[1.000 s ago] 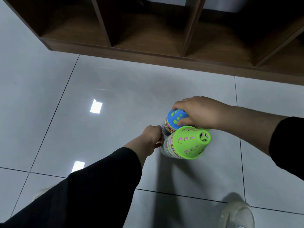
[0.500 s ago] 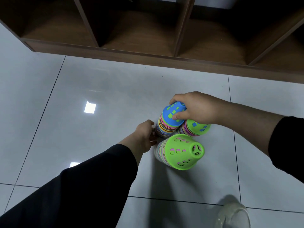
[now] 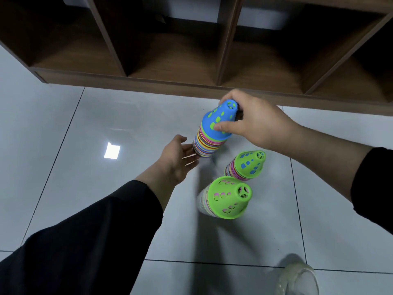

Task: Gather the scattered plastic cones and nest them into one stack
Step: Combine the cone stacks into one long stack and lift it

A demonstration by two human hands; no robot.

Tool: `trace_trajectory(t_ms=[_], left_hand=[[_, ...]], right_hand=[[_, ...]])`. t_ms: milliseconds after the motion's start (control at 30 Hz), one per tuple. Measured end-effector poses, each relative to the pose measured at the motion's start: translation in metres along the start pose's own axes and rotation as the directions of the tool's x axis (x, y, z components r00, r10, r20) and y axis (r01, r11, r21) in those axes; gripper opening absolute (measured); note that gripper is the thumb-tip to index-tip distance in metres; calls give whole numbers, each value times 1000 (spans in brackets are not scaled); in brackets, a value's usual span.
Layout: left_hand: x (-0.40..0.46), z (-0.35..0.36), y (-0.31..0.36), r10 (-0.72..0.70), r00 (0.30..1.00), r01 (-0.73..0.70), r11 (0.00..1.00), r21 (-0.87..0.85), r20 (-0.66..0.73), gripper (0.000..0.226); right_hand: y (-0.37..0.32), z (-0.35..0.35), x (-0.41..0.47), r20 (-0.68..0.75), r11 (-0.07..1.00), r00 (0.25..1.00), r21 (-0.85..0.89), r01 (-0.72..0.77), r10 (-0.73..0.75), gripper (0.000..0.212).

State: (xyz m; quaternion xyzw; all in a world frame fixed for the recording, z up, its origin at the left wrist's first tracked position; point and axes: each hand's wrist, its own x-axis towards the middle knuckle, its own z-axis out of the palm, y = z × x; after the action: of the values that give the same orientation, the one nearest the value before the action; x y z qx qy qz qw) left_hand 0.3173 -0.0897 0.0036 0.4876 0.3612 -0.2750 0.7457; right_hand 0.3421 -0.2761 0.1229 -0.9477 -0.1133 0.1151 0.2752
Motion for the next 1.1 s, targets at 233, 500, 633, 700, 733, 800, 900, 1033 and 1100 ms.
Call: trace_trajectory(t_ms=[233,500,633,700,733,800,900,1033,1100], left_hand=[[-71,19,44,190,980,-193,980,46,58,43],[-187,29,50,291,943,-307,948,87,160,40],[-229,22,31,308,934,-330,939,102,183,38],[-243,16,18,306,938,-333,926,180,163,36],[-247,13,12,303,942,-329,918,222,144,34],[-254,8,2,283,953,-302,918,256,108,30],[-253,3,-13,266,963,-269,927,263,47,27],[-238,-2,-32,269,963,-244,907,343,-26,28],[-232,-1,-44,302,952,-248,854,457,-47,30]], right_hand=[[-42,-36,-30,-338,930,939,323,174,-58,39],[-105,-95,-102,-563,914,811,225,339,-162,30],[-118,-105,-144,-596,909,782,202,365,-181,38],[-123,-103,-159,-593,914,785,194,357,-181,39],[-125,-101,-165,-587,915,789,194,352,-179,39],[-128,-94,-174,-561,913,810,218,344,-172,34],[-126,-79,-183,-522,918,839,240,315,-152,28],[-111,-55,-185,-454,935,885,258,245,-106,38],[-101,-39,-183,-388,937,917,276,215,-97,42]])
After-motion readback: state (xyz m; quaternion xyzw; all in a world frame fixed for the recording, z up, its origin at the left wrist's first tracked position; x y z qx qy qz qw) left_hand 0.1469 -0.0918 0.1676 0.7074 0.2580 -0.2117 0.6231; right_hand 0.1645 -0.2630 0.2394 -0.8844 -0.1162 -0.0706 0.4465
